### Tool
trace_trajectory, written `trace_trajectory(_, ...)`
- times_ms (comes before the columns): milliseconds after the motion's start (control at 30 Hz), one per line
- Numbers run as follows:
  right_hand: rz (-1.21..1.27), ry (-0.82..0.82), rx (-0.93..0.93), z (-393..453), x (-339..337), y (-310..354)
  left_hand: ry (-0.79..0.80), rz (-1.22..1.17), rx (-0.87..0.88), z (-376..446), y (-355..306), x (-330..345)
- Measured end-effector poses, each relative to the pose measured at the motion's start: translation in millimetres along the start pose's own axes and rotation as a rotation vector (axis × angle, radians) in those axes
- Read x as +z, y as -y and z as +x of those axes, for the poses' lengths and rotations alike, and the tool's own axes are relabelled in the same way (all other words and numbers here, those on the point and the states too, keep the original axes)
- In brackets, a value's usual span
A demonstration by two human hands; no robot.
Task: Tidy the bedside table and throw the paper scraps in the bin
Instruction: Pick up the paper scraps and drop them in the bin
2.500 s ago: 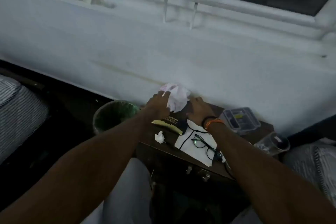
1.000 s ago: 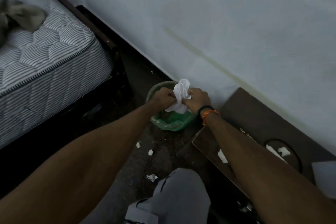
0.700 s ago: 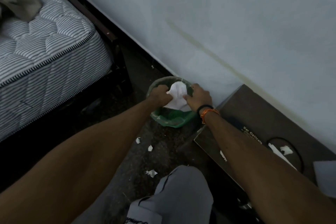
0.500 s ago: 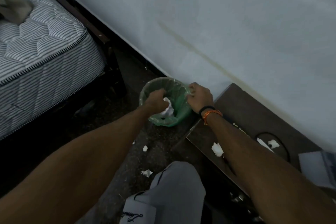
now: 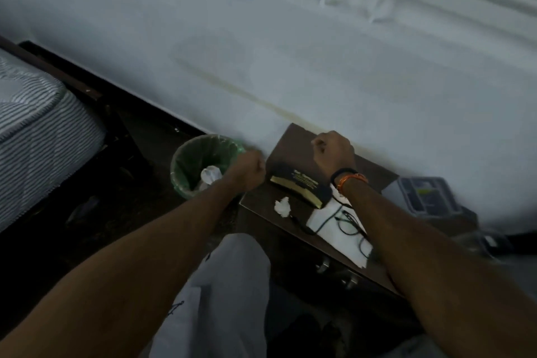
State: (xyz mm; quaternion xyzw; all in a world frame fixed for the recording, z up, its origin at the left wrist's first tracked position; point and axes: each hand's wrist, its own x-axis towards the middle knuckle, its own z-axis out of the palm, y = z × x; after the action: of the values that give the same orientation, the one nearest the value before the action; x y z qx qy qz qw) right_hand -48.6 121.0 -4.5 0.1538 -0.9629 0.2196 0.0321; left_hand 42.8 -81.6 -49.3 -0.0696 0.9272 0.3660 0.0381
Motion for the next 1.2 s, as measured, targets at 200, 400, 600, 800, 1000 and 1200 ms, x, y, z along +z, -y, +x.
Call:
trace_trajectory(200, -0.034, 0.01, 0.064, -49.3, -32.7, -53.6, 0.211, 0.174, 0.084, -15.0, -28.4, 36.5)
trace_trajectory(400, -0.059, -0.007, 0.108, -107.3, -44.6, -93.6, 0.307, 0.253, 0.091, -31.1, -37.8, 58.5)
trace_trajectory(600, -0.085, 0.014, 0.176, -149.2, -55.4, -130.8, 0.252, 0.279, 0.041, -36.9, -34.5, 75.2)
trace_trajectory(800, -0.096, -0.003, 0.255, -172.5, -67.8, -155.7, 0.178, 0.304, 0.045, -44.5, -59.8, 73.3)
trace_trajectory(1000, -0.028, -0.006, 0.309, -185.5, -76.2, -169.6, 0.04, 0.194, 0.301, -29.1, -82.8, 64.9)
trace_trajectory(1200, -0.044, 0.166, 0.281, -207.0, -72.6, -177.3, -0.01, 0.011, 0.253, -10.2, -119.1, 71.9)
